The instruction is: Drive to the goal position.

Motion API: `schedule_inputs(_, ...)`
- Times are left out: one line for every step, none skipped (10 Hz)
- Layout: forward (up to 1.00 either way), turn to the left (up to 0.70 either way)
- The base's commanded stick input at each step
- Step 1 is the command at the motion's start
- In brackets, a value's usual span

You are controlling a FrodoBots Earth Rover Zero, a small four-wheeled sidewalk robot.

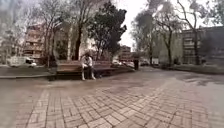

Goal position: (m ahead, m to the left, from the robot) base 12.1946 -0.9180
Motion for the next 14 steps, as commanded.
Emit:
schedule_inputs(1.0, -0.27)
schedule_inputs(1.0, -0.27)
schedule_inputs(1.0, -0.27)
schedule_inputs(1.0, -0.27)
schedule_inputs(1.0, -0.27)
schedule_inputs(1.0, -0.27)
schedule_inputs(1.0, -0.27)
schedule_inputs(1.0, -0.27)
schedule_inputs(1.0, -0.27)
schedule_inputs(1.0, -0.27)
schedule_inputs(1.0, -0.27)
schedule_inputs(1.0, -0.27)
schedule_inputs(1.0, -0.27)
schedule_inputs(1.0, -0.27)
